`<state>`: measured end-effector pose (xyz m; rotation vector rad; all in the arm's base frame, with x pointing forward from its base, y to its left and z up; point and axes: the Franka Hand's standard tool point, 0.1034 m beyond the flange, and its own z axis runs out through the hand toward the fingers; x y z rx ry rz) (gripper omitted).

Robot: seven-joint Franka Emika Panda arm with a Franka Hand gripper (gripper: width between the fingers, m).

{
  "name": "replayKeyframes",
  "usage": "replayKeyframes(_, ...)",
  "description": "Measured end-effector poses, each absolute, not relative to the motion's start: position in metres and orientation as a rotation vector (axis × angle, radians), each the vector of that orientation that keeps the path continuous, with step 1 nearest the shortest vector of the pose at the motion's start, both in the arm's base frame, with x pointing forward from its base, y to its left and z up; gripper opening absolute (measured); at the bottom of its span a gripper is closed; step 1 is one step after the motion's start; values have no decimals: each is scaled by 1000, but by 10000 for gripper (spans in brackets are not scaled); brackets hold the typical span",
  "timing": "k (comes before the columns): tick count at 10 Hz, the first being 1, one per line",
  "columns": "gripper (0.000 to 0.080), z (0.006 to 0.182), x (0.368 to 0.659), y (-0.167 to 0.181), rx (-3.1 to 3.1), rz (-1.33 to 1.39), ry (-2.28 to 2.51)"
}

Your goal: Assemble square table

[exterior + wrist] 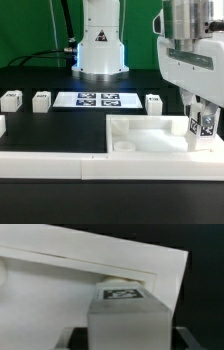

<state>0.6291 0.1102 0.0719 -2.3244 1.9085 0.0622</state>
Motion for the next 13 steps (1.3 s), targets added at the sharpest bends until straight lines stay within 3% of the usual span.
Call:
replayKeyframes(1, 302, 72, 631, 110, -2375, 43, 1842)
replayKeyframes(3, 611, 72, 638, 118, -2691, -64, 1297)
replayKeyframes(4, 637, 73, 640, 122, -2808, -81, 1023)
replayKeyframes(6, 647, 73, 640, 120, -2890, -103, 801)
replayKeyframes(11, 649, 77, 636, 117, -3052, -173, -350)
replayKeyframes(13, 649, 76, 635, 115, -3046, -163, -437)
